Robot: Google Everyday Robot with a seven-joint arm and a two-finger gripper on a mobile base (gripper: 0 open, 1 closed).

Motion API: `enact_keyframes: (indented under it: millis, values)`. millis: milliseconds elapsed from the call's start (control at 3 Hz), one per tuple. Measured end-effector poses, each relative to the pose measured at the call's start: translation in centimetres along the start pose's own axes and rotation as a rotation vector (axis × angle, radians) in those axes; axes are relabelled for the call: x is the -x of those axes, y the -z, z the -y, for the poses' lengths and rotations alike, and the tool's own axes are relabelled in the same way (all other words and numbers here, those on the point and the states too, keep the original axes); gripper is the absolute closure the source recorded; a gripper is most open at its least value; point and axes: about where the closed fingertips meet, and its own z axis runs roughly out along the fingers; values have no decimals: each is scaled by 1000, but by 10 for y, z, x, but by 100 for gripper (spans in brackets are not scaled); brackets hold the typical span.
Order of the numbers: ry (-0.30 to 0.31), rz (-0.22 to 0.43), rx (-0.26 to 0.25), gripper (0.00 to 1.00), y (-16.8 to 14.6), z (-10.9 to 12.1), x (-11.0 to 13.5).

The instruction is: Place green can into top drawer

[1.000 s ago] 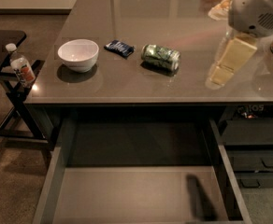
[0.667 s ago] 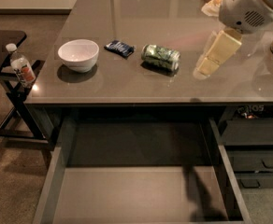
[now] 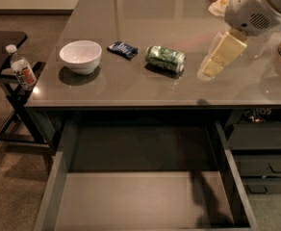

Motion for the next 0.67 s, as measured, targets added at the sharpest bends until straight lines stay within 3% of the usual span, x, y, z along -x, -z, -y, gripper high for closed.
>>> enact_keyframes:
  millis: [667]
  values:
    - [-56, 79, -65, 0, -36, 36, -1]
